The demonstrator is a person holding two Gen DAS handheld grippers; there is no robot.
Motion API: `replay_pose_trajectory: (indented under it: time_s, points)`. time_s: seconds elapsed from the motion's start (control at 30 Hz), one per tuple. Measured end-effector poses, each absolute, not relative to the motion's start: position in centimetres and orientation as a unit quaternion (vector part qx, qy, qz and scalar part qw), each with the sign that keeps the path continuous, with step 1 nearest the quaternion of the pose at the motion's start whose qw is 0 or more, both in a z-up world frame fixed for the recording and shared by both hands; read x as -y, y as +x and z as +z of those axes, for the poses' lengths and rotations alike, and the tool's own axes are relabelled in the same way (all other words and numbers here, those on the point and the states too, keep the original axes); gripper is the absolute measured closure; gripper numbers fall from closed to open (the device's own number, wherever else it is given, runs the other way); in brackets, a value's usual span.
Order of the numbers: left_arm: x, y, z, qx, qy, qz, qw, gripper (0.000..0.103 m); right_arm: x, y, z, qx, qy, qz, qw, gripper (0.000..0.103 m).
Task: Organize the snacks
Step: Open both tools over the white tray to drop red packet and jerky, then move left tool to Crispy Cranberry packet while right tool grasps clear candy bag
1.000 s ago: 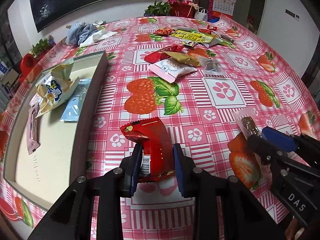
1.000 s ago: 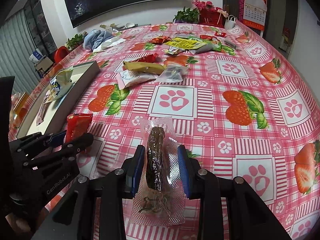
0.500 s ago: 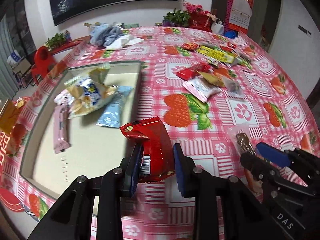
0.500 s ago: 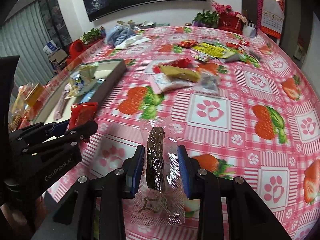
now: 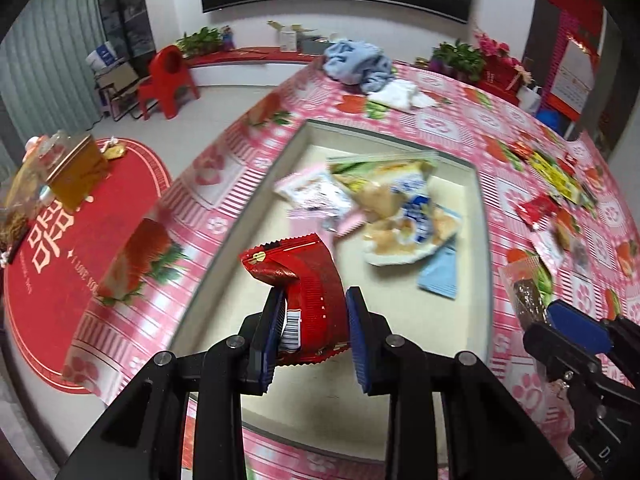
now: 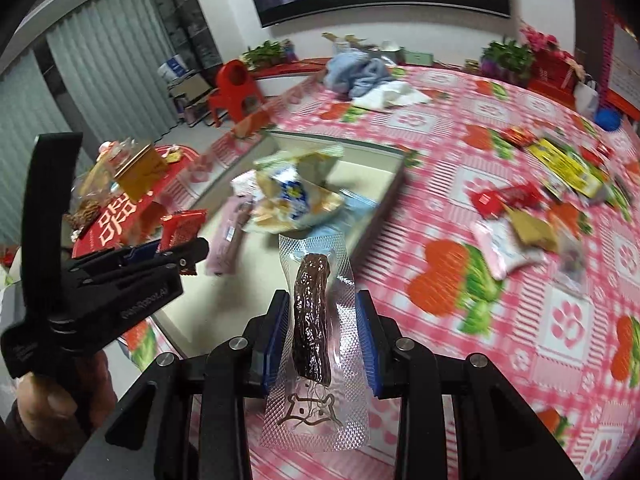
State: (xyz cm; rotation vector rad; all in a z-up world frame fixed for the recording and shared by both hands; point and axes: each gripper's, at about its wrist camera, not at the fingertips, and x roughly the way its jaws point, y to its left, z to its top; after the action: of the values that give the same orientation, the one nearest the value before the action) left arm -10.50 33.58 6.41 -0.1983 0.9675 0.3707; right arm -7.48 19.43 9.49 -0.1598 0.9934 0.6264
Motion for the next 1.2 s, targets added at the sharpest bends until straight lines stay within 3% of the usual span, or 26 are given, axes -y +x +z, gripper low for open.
replay_pose_trajectory:
  time_s: [0.87, 0.93, 1.0, 1.07, 1.2]
  points:
    - [-37.9, -8.4, 4.7, -0.487, -0.104, 0.181, 0.848, 0.069, -27.1, -4.0, 8.7, -0.479, -0.109, 0.301, 0.817, 0.068]
    - [-37.9, -8.5, 4.7, -0.487, -0.104, 0.179, 0.849, 0.068, -27.3, -4.1, 8.7, -0.48, -0.11, 0.302, 0.816, 0.059]
    - [-38.1, -8.5, 4.7, -0.488, -0.107, 0.181, 0.847, 0.052, -27.3, -4.1, 8.6, -0.485, -0.108, 0.309, 0.811, 0.057]
    - [-38.2, -8.7, 4.9, -0.482, -0.11, 0.184, 0.85, 0.044, -27.1, -4.2, 8.8, -0.483, -0.106, 0.308, 0.813, 0.057]
    - [-37.9, -9.2, 5.3, -0.474, -0.113, 0.175, 0.855, 0.044, -25.4, -4.6, 9.3, -0.477, -0.092, 0.3, 0.821, 0.057]
